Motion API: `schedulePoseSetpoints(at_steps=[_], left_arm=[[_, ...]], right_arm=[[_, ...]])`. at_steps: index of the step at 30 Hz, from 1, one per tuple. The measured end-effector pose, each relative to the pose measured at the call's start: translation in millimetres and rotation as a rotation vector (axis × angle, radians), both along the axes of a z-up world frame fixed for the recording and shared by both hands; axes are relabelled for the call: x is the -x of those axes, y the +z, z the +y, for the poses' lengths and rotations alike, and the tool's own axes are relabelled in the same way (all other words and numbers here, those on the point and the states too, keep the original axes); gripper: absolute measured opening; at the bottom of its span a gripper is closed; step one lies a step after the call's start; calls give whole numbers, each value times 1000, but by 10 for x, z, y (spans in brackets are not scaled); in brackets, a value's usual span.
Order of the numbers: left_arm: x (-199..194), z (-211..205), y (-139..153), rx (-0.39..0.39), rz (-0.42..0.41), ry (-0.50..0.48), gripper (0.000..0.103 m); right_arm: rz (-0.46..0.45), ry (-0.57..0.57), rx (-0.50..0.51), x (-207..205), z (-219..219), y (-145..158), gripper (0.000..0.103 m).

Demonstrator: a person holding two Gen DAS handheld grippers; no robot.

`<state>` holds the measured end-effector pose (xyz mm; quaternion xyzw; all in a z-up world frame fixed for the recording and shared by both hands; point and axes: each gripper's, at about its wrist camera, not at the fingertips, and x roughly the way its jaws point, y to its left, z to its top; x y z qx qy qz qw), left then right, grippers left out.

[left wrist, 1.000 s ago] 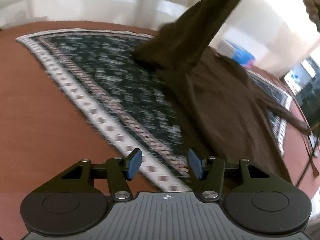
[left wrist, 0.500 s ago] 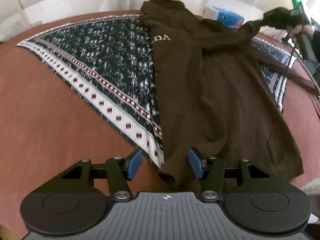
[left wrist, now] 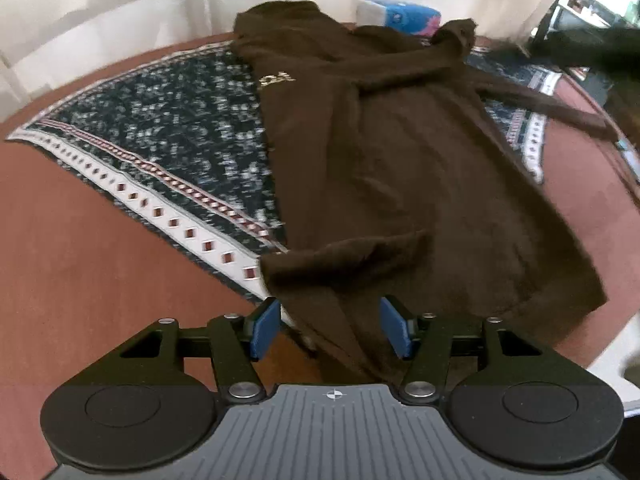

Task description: Fold clothes

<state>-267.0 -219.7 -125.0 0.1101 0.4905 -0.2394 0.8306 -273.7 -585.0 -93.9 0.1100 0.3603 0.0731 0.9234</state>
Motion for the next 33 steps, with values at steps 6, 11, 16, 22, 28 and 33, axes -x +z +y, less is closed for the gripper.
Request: schedulePoseSetpoints(at_steps=[6,11,16,22,28,33], left_arm=[[-55,194,-123,82,44,61,65],[185,-18,29,130,-31,-197,1],[525,-227,-215,9,20,-410,0],[580,-124,-330,51,124,-420,32],[316,203,-176,155,143,-238,43],[127,30,-380,82,103,-224,39]], right_arm=[[166,72,-152,588,638,-255,48],[215,-12,-208,849,786,-351,48],[231,-83,-210,977,774,-374,50],[255,-81,-217,1008,933,-485,51],[279,-39,-248,991,1128,-635,51],[359,-1,-185,948,1291,-937,22]])
